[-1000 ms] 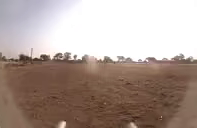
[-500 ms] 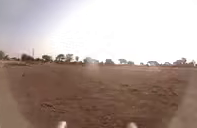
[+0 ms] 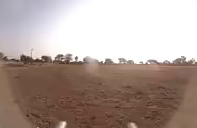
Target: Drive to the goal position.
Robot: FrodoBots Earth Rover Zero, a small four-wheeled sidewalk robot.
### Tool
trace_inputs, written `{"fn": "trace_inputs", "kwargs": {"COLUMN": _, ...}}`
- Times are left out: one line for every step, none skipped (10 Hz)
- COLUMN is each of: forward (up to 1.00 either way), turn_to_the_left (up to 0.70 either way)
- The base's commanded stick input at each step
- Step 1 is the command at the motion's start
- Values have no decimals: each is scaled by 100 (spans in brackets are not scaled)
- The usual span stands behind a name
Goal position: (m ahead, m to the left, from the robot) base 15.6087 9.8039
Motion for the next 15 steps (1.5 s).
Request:
{"fn": "trace_inputs", "kwargs": {"forward": 70, "turn_to_the_left": 0}}
{"fn": "trace_inputs", "kwargs": {"forward": 70, "turn_to_the_left": 0}}
{"fn": "trace_inputs", "kwargs": {"forward": 70, "turn_to_the_left": 0}}
{"fn": "trace_inputs", "kwargs": {"forward": 70, "turn_to_the_left": 0}}
{"fn": "trace_inputs", "kwargs": {"forward": 70, "turn_to_the_left": 0}}
{"fn": "trace_inputs", "kwargs": {"forward": 70, "turn_to_the_left": 0}}
{"fn": "trace_inputs", "kwargs": {"forward": 70, "turn_to_the_left": 0}}
{"fn": "trace_inputs", "kwargs": {"forward": 70, "turn_to_the_left": 0}}
{"fn": "trace_inputs", "kwargs": {"forward": 70, "turn_to_the_left": 0}}
{"fn": "trace_inputs", "kwargs": {"forward": 70, "turn_to_the_left": 0}}
{"fn": "trace_inputs", "kwargs": {"forward": 70, "turn_to_the_left": 0}}
{"fn": "trace_inputs", "kwargs": {"forward": 70, "turn_to_the_left": 0}}
{"fn": "trace_inputs", "kwargs": {"forward": 70, "turn_to_the_left": 0}}
{"fn": "trace_inputs", "kwargs": {"forward": 70, "turn_to_the_left": 0}}
{"fn": "trace_inputs", "kwargs": {"forward": 70, "turn_to_the_left": 0}}
